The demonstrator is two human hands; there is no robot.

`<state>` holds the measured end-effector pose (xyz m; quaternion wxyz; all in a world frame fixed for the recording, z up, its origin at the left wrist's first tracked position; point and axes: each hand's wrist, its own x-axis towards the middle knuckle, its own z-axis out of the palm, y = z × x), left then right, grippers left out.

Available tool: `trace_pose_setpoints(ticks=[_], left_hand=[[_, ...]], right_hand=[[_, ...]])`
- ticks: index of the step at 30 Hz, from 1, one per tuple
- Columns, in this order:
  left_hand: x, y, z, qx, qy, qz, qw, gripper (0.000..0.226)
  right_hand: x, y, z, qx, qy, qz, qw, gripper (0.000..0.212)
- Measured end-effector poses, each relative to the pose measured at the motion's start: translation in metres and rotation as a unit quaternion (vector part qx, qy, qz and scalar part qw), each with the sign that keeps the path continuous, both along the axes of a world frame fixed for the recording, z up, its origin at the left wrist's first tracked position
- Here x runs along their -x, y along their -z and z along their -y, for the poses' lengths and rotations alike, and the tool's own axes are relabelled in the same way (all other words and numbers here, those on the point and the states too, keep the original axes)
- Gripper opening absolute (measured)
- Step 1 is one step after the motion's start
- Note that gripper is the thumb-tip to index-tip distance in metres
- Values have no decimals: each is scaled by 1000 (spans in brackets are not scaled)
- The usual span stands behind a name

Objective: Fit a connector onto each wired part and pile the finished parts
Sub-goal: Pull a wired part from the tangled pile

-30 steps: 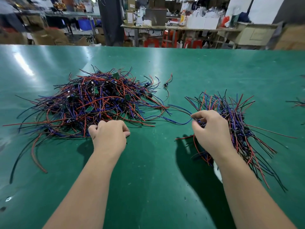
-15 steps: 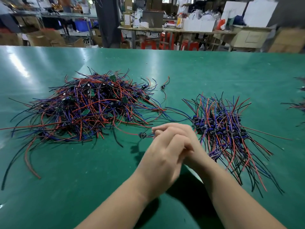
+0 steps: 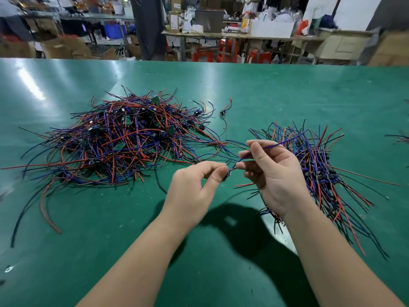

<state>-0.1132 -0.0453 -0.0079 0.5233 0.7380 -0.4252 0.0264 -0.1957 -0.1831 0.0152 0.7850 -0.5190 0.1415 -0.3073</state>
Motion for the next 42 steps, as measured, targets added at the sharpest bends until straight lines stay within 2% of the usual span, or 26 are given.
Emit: trace_pose_setpoints(ticks=[2, 6, 11, 13, 15, 17, 19, 21, 24, 26, 28, 29, 30, 32, 33, 35, 38, 42], left_hand=[[2, 1, 0, -19, 30, 14, 999, 31], [0, -1, 1, -63, 26, 46, 997, 33], [4, -6, -2, -4, 57, 37, 998, 9], [5, -5, -1, 58, 43, 1, 997, 15], [5, -5, 0, 107, 34, -44, 993, 17], [5, -4, 0, 119, 43, -71, 989, 18], [5, -2, 1, 100, 63, -65, 991, 18], [6, -1, 1, 83, 61, -63, 993, 20], [8, -1, 0, 62, 43, -110, 991, 36], [10, -4, 0, 61, 53, -158, 984, 43], [10, -9, 0, 70, 92, -226, 967, 44], [10, -11, 0, 77, 130, -285, 947, 43], [10, -14, 0, 82, 177, -364, 911, 41], [12, -17, 0, 48, 244, -501, 829, 44], [13, -16, 1, 17, 257, -528, 810, 47], [16, -10, 4, 0, 258, -543, 799, 42], [20, -4, 9, 43, 219, -556, 801, 32], [22, 2, 15, 45, 163, -546, 820, 25]], right_hand=[[1, -2, -1, -15, -6, 17, 1000, 16], [3, -3, 0, -33, -11, 39, 999, 13], [4, -7, 2, -58, -15, 54, 997, 17], [5, -8, 5, -43, 14, 23, 999, 20], [6, -6, 8, 2, 33, -51, 998, 24], [6, -4, 8, 40, -15, -147, 988, 32], [5, -1, 3, 39, -110, -183, 976, 35], [5, 1, 0, 29, -156, -149, 976, 27], [6, 0, 3, -18, -158, -82, 984, 9], [6, -2, 4, -51, -153, -56, 985, 11], [5, -3, 5, -64, -123, -48, 989, 11], [5, -3, 5, -67, -100, -48, 992, 8], [4, -3, 6, -74, -78, -48, 993, 3], [4, -3, 9, -76, -55, -48, 994, 7], [4, -2, 10, -70, -59, -53, 994, 7], [3, 1, 9, -47, -87, -67, 993, 3], [2, 7, 6, 15, -113, -115, 987, 7], [0, 12, 8, 90, -60, -170, 980, 18]])
